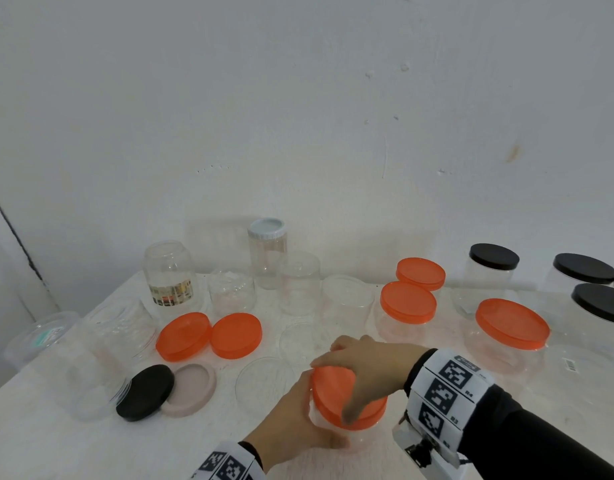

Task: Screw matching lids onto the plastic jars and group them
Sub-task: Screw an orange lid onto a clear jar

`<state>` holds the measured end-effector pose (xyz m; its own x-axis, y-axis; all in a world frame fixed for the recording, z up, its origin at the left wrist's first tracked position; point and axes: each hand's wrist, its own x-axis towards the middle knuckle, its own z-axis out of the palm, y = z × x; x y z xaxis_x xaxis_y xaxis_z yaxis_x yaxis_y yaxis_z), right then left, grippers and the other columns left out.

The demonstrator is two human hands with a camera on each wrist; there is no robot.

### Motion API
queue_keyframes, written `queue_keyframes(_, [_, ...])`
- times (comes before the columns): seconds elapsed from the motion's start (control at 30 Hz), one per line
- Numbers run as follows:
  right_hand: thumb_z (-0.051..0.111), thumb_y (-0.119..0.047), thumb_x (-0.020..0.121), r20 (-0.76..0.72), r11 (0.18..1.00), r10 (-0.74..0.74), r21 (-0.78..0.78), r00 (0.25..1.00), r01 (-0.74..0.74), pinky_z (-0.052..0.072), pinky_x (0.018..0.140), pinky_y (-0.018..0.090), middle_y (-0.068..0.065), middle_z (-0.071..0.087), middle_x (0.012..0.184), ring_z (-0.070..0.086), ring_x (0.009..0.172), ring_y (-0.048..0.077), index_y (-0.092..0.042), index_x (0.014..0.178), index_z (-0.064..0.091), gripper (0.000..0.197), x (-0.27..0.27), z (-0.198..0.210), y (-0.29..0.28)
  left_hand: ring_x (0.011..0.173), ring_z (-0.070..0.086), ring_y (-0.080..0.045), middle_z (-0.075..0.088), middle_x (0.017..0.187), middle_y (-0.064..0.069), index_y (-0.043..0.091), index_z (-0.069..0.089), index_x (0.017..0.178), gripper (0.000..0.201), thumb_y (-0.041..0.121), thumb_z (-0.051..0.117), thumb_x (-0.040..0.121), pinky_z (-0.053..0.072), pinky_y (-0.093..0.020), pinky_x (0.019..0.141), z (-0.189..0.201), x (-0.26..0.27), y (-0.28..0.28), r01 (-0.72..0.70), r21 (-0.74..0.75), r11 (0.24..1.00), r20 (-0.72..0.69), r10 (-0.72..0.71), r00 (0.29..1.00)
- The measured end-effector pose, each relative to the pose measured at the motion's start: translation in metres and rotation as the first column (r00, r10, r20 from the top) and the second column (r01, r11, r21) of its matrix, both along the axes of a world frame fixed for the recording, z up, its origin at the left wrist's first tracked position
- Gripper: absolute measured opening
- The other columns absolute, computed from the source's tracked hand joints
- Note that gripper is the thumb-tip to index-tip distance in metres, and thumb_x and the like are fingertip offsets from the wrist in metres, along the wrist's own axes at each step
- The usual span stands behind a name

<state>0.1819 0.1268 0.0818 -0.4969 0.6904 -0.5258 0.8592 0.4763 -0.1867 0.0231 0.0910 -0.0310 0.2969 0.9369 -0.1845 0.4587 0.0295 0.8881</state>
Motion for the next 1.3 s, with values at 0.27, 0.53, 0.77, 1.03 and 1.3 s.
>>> queue_keyframes(0.27, [0.066,-0.069,0.071,0.007,0.993,-0.098,0.064,0.995,0.097,0.038,0.103,0.049,-0.002,0.019,0.151,0.027,0.136,0.028,-0.041,0.149,0.01,0.101,-0.003,-0.009,0.0,0.127,0.043,-0.006,0.042,0.138,0.014,0.031,0.023,0.141,0.106,0.033,0.09,0.06,0.037,-0.032,0.111,-0.001,-0.001,-0.001,0.0,0.001,1.0,0.026,0.0,1.0])
queue_keyframes(0.53, [0.071,-0.048,0.077,-0.091,1.0,0.003,-0.006,0.996,-0.004,0.039,0.101,0.046,-0.011,0.024,0.145,0.025,0.13,0.022,-0.053,0.142,0.026,0.079,0.001,-0.007,0.002,0.126,0.04,-0.003,0.038,0.132,0.022,0.042,0.015,0.134,0.107,0.034,0.09,0.059,0.036,-0.028,0.111,-0.002,0.0,0.001,0.003,0.026,1.0,0.006,-0.003,1.0])
queue_keyframes(0.77, [0.054,-0.076,0.075,-0.002,0.981,-0.127,0.146,0.992,0.126,0.041,0.095,0.042,0.004,0.031,0.144,0.04,0.127,0.03,-0.033,0.149,0.021,0.091,-0.002,-0.018,0.0,0.118,0.047,0.004,0.047,0.13,0.02,0.037,0.027,0.136,0.102,0.034,0.091,0.057,0.041,-0.015,0.096,-0.006,-0.001,0.001,-0.009,0.014,1.0,0.046,0.009,0.999])
queue_keyframes(1.03, [0.072,-0.047,0.077,-0.086,1.0,0.022,-0.017,0.996,-0.023,0.036,0.104,0.05,-0.011,0.018,0.151,0.019,0.135,0.022,-0.055,0.142,0.022,0.082,0.002,-0.008,0.0,0.12,0.038,-0.001,0.033,0.126,0.023,0.041,0.011,0.135,0.107,0.035,0.089,0.063,0.034,-0.024,0.111,0.002,0.002,0.0,-0.006,0.027,1.0,-0.048,0.008,0.999])
queue_keyframes(1.3, [0.05,-0.079,0.075,-0.004,0.982,-0.129,0.141,0.992,0.129,0.038,0.098,0.045,0.003,0.029,0.146,0.034,0.13,0.032,-0.032,0.149,0.02,0.093,-0.005,-0.017,-0.004,0.12,0.046,0.001,0.044,0.132,0.02,0.038,0.024,0.138,0.104,0.038,0.09,0.058,0.04,-0.019,0.1,-0.003,-0.001,-0.001,0.001,0.009,1.0,0.017,-0.001,1.0])
